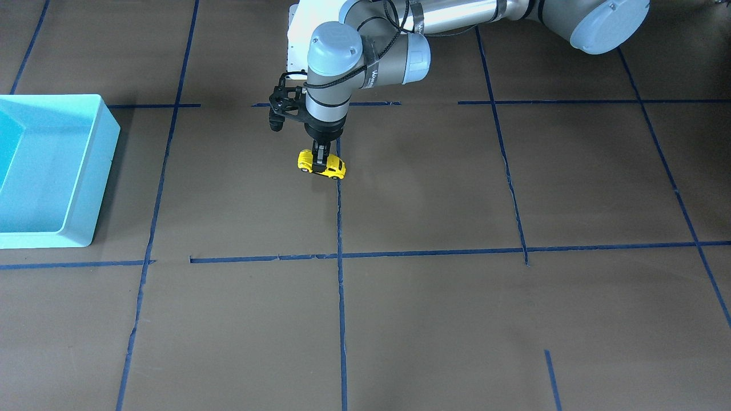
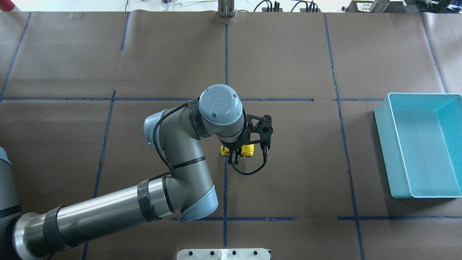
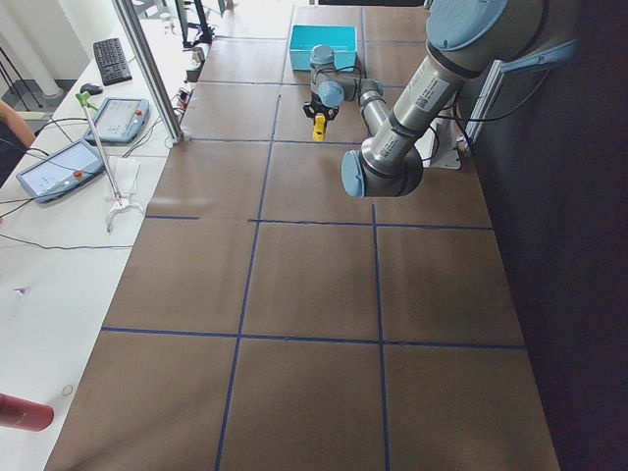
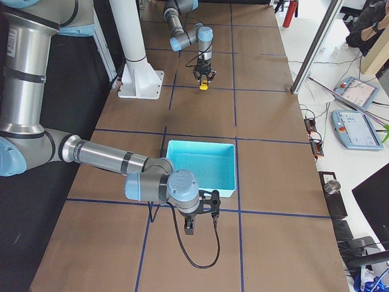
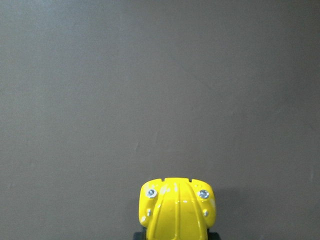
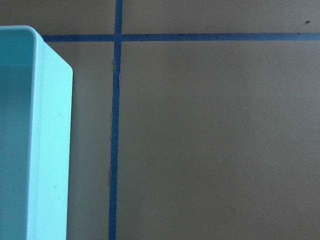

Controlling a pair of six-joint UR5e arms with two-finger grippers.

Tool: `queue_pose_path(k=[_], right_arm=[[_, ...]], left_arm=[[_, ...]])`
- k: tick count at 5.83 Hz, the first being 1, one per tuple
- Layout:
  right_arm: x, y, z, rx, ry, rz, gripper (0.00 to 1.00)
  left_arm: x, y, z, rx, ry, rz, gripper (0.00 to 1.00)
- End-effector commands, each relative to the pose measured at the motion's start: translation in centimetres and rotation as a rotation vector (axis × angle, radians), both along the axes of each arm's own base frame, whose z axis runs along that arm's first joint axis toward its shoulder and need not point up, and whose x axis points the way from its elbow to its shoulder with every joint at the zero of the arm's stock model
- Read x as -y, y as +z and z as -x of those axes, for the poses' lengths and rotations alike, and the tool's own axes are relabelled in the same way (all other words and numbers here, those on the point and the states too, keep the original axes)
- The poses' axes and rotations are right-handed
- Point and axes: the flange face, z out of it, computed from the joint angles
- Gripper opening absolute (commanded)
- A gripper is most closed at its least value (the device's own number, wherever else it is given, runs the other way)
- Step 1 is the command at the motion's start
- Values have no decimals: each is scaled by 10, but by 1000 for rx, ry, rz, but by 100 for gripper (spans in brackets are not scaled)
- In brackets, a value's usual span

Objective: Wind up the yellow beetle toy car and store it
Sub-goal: 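Drag the car backward toward the robot with the left gripper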

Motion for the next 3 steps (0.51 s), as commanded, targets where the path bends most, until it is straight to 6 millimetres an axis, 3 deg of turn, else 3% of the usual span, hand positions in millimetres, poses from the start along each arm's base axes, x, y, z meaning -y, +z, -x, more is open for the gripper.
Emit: queue_pose_path(k=[1, 3], right_arm=[[-1, 1, 0, 0, 0, 2, 100], [-1, 4, 0, 1, 0, 6, 100]], left_arm=[[5, 9, -7, -5, 9, 6, 5], [5, 13, -8, 1, 10, 7, 5]])
